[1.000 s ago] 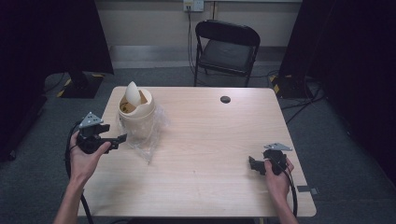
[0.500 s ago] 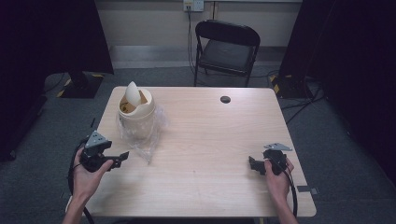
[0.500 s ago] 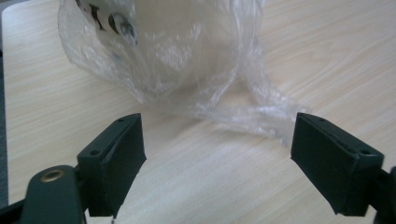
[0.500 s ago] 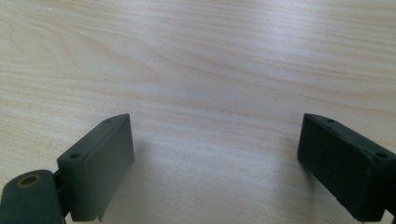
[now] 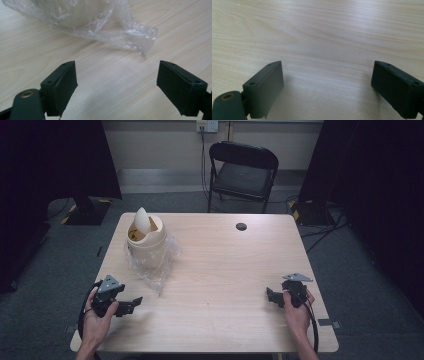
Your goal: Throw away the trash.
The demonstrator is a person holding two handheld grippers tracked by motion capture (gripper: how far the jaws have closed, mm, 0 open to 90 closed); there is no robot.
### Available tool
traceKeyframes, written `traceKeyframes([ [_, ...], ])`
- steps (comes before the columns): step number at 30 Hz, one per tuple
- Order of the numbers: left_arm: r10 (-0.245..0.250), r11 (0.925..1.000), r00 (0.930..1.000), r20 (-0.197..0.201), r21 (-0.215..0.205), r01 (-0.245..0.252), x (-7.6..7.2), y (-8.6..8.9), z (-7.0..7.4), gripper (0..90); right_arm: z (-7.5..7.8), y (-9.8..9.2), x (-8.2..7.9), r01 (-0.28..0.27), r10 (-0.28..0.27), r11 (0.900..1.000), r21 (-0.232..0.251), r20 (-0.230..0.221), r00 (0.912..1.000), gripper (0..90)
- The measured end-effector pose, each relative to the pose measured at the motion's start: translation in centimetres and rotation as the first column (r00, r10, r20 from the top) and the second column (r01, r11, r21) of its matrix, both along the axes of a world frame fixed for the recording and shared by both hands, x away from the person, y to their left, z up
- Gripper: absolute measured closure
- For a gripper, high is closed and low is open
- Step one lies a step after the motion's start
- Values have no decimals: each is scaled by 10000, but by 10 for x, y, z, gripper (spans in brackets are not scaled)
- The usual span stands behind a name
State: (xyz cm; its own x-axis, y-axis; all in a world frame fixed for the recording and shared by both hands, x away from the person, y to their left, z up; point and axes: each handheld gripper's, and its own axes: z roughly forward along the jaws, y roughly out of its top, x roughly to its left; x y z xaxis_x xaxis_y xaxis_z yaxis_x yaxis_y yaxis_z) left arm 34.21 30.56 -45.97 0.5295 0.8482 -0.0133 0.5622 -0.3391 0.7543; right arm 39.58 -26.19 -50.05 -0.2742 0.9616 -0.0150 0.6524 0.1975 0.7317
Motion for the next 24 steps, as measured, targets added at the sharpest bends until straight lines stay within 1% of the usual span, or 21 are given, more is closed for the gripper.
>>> traceKeyframes([
  [2,121,9999,9996,-270,56,-119,0,1,-6,161,0,0,0,2,-2,10000,1,-1,10000,97],
  [3,226,9997,9992,-334,88,-223,0,2,-10,161,0,0,0,1,-1,10000,2,-1,10000,97],
  [5,426,9989,9975,-571,-150,-435,2,6,-18,162,0,0,0,2,-2,10000,4,-2,10000,97],
  [6,483,9987,9967,-659,-129,-492,2,7,-20,167,0,0,0,3,-3,10000,3,-3,10000,97],
  [8,534,9985,9966,-630,-84,-541,2,9,-23,168,0,0,0,3,-3,10000,3,-2,10000,97],
  [10,824,9966,9943,-671,102,-819,3,12,-29,168,0,0,0,1,-1,10000,5,-4,10000,97],
  [11,824,9966,9943,-671,102,-819,3,12,-29,169,0,0,0,2,-2,10000,4,-3,10000,97],
  [12,757,9971,9937,-830,80,-753,3,12,-32,169,0,0,0,1,-1,10000,5,-3,10000,97],
  [13,760,9970,9945,-718,197,-747,2,12,-34,165,0,0,0,2,-2,10000,5,-3,10000,97],
  [14,760,9970,9945,-718,197,-747,2,12,-34,162,0,0,0,2,-2,10000,5,-3,10000,97],
  [16,928,9955,9939,-599,221,-917,2,12,-38,159,0,0,0,1,-1,10000,5,-2,10000,97],
  [17,1022,9944,9932,-550,326,-1006,1,11,-38,159,0,0,0,2,-2,10000,6,-3,10000,97],
  [19,1042,9944,9938,-394,203,-1034,0,9,-41,143,0,0,0,2,-2,10000,5,-3,10000,97],
  [20,978,9949,9947,-306,257,-971,0,10,-42,133,0,0,0,3,-3,10000,6,-4,10000,97],
  [21,991,9949,9948,-217,225,-986,0,10,-43,118,0,0,0,2,-2,10000,6,-3,10000,97],
  [24,1042,9943,9944,-181,259,-1037,-1,9,-43,115,0,0,0,6,-6,10000,-3,-4,10000,97],
])
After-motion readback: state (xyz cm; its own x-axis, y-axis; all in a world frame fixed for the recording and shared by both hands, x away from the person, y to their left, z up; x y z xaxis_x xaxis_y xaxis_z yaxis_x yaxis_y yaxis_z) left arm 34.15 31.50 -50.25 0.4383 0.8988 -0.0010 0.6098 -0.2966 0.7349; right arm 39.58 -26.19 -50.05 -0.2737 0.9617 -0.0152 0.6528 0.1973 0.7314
